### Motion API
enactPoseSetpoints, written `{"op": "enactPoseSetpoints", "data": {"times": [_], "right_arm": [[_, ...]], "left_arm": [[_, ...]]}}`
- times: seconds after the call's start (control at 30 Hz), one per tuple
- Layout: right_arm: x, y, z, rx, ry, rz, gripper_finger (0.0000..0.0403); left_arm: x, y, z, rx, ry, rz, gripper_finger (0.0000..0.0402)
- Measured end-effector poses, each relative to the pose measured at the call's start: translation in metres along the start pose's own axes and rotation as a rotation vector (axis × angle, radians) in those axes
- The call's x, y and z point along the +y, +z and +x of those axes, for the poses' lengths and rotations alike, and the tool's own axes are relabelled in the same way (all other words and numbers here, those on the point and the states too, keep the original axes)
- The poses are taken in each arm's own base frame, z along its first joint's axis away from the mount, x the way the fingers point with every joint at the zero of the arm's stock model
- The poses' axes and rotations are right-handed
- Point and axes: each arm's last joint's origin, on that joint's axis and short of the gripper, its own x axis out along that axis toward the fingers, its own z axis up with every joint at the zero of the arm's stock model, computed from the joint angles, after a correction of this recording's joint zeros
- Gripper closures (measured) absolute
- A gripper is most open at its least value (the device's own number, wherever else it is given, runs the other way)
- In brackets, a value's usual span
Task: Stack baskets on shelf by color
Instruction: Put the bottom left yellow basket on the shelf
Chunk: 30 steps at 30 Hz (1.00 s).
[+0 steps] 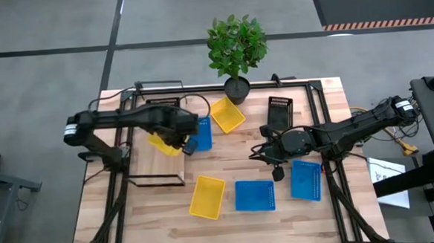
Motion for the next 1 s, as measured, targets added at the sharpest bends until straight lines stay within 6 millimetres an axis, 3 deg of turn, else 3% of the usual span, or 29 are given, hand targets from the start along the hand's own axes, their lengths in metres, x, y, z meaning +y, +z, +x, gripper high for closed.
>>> {"op": "enactPoseSetpoints", "data": {"times": [0.3, 0.7, 1.0], "right_arm": [[0.0, 0.0, 0.0, 0.003, 0.001, 0.002, 0.0394], [0.0, -0.001, 0.0, 0.013, 0.004, -0.001, 0.0394], [0.0, -0.001, 0.0, 0.014, 0.004, 0.0, 0.0394]], "left_arm": [[0.011, 0.009, 0.018, 0.074, 0.117, -0.092, 0.0402], [0.03, 0.012, 0.067, 0.145, 0.165, -0.24, 0.0402], [0.04, 0.03, 0.076, 0.092, 0.109, -0.321, 0.0402]]}}
